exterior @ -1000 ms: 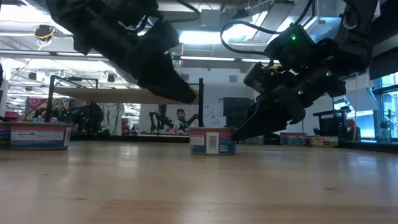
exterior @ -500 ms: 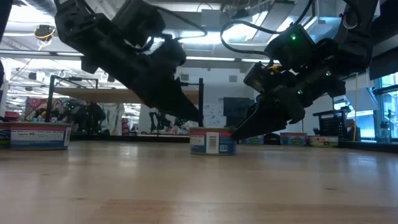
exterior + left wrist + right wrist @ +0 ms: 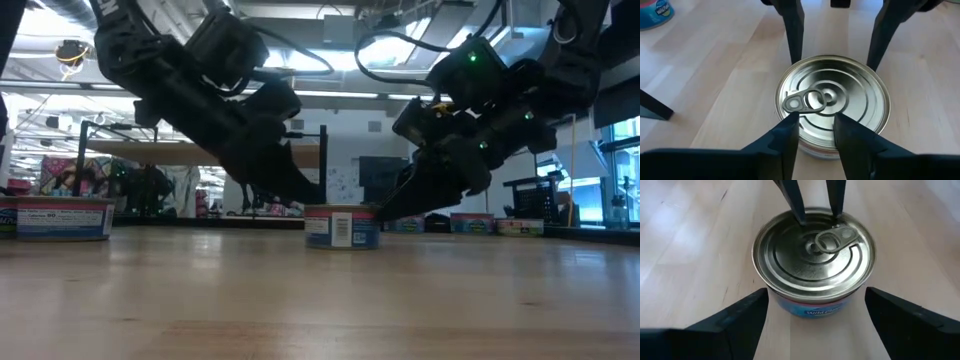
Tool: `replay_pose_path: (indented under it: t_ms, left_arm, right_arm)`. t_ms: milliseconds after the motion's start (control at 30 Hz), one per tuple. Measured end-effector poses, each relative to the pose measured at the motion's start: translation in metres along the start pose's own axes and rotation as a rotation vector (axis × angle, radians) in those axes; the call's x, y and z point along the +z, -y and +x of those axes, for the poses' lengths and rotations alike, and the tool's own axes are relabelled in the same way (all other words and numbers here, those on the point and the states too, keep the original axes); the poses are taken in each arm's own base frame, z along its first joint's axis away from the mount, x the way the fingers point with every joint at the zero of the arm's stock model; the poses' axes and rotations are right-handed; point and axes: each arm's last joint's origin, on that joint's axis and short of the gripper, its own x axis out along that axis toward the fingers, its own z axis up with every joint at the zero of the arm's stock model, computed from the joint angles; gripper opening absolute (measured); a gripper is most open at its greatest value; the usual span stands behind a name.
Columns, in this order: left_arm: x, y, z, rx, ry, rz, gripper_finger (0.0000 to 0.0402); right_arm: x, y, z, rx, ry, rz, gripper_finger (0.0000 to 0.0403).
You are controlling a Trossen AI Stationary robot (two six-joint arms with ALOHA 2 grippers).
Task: Stack canned seafood by type on shelf
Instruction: Put the blue tuna can on the shelf
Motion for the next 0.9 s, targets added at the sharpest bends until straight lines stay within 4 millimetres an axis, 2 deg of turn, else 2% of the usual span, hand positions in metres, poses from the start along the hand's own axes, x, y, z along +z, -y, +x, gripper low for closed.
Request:
replay_pose_path:
  t_ms: [233,500,700,900]
  left_arm:
    - [-0.014,-0.002,-0.005,-0.001,0.011,-0.010,0.0091]
    - [-0.020,-0.003,-0.007,-0.009,0.036,-0.021,0.0073]
    - [-0.021,-0.003,-0.007,-0.009,0.036,-0.020,0.0072]
    - [-0.021,-0.003,-0.007,-0.009,0.038,-0.021,0.0072]
  right_arm:
    - [0.009,0.000,-0.018,-0.010,-0.053,-0.033,0.0330]
    - [0.020,-0.004,-0.029,0.012,-0.013,-0.149,0.0330]
    - [0.024,-0.021,-0.030,0.012,0.035,-0.492,0.0330]
    - [0.025,-0.039,-0.024,-0.081,-0.013,-0.879,0.0330]
